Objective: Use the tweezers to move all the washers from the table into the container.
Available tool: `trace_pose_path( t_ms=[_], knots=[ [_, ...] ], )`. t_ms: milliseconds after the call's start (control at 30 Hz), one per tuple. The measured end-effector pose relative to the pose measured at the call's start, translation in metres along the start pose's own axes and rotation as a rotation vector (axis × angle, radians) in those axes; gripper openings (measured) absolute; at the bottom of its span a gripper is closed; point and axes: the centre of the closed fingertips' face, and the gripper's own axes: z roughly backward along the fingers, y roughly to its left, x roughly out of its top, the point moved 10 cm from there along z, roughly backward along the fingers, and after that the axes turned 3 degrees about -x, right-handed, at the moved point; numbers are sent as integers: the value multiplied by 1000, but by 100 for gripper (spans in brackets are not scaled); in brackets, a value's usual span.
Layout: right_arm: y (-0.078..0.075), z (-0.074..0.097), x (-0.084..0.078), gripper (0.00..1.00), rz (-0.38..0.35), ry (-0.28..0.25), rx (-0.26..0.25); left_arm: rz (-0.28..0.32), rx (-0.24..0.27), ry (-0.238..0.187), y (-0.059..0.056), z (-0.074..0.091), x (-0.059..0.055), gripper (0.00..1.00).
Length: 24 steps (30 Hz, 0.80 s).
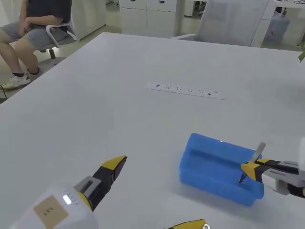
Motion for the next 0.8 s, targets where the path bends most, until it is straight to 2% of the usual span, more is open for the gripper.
trace_pose_path(
  t_ms=[300, 800],
  knots=[
    [10, 14, 10, 3, 5, -53, 8, 3, -2, 10, 1, 0, -1, 93],
    [38, 49, 26, 3, 7, -145, 55, 12, -16, 24, 0, -1, -3, 91]
  ],
)
